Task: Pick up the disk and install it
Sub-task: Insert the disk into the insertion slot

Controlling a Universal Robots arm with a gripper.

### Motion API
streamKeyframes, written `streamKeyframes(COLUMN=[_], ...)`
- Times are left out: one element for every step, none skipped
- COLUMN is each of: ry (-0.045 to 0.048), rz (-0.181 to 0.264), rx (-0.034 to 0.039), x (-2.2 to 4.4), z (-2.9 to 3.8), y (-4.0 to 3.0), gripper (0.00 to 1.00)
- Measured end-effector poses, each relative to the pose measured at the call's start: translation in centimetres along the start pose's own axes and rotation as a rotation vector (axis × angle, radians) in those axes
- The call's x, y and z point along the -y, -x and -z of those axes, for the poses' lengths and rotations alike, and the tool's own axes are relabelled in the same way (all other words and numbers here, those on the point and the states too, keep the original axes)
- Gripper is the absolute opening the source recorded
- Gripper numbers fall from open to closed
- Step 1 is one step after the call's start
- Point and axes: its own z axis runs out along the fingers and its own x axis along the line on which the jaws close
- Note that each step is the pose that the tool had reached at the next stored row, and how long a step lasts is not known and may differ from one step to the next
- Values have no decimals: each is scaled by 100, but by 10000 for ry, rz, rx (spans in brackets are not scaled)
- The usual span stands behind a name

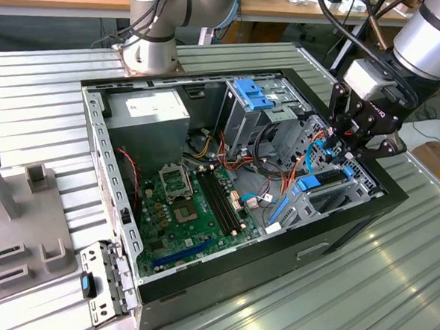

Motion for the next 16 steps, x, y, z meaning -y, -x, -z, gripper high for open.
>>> streamKeyframes(ry=[28, 28, 28, 28, 28, 28, 27, 27, 27, 27, 28, 27, 27, 27, 28, 34], rz=[-2, -2, -2, -2, -2, -3, -2, -2, -2, -2, -2, -2, -2, -2, -1, -1], rx=[7, 9, 3, -6, -8, -9, -8, -9, -10, -10, -13, -15, -14, -14, -14, -11], x=[34, 59, 59, 59, 59, 59, 59, 59, 59, 59, 59, 59, 59, 59, 62, 76], z=[-18, -28, -60, -76, -75, -76, -77, -77, -76, -77, -77, -70, -38, -13, 45, 59], y=[7, 12, 10, 8, 8, 8, 8, 8, 8, 8, 8, 9, 11, 12, 16, 17], gripper=[36, 36, 36, 36, 36, 36, 36, 36, 36, 36, 36, 36, 36, 36, 36, 36])
